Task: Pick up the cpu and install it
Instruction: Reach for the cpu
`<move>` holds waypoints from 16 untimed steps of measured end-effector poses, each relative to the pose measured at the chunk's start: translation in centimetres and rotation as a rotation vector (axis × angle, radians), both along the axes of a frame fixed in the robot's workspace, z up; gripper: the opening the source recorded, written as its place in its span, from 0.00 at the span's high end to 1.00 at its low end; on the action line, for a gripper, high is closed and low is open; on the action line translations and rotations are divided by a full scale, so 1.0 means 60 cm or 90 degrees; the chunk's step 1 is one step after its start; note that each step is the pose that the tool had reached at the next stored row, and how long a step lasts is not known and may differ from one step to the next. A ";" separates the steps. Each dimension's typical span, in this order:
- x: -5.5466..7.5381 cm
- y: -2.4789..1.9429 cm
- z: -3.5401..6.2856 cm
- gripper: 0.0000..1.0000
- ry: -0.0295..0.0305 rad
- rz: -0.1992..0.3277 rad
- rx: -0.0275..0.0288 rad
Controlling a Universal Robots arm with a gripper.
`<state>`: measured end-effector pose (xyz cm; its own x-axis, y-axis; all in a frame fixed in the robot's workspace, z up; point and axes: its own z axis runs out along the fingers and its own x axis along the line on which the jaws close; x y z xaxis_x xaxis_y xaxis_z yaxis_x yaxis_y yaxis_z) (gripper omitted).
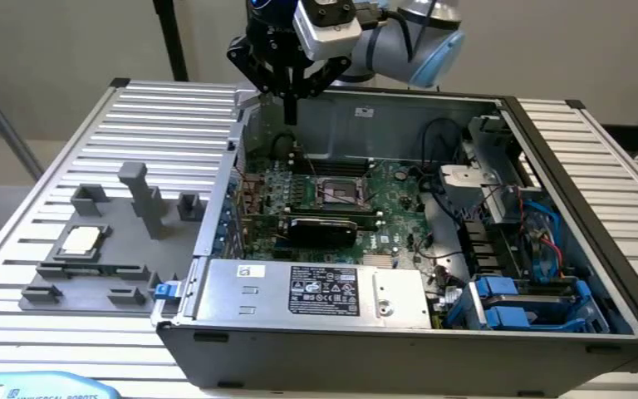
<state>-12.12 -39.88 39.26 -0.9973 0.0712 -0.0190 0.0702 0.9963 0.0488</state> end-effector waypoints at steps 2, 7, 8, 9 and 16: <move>-0.006 0.0000 0.000 0.89 0.0001 0.000 -0.0001; -0.043 -0.0023 0.000 0.89 0.0000 0.000 0.0000; -0.051 -0.0028 0.000 0.89 0.0000 0.000 0.0000; -0.058 -0.0033 0.000 0.89 0.0000 0.000 0.0000; -0.111 -0.0048 0.000 0.89 0.0000 0.000 0.0000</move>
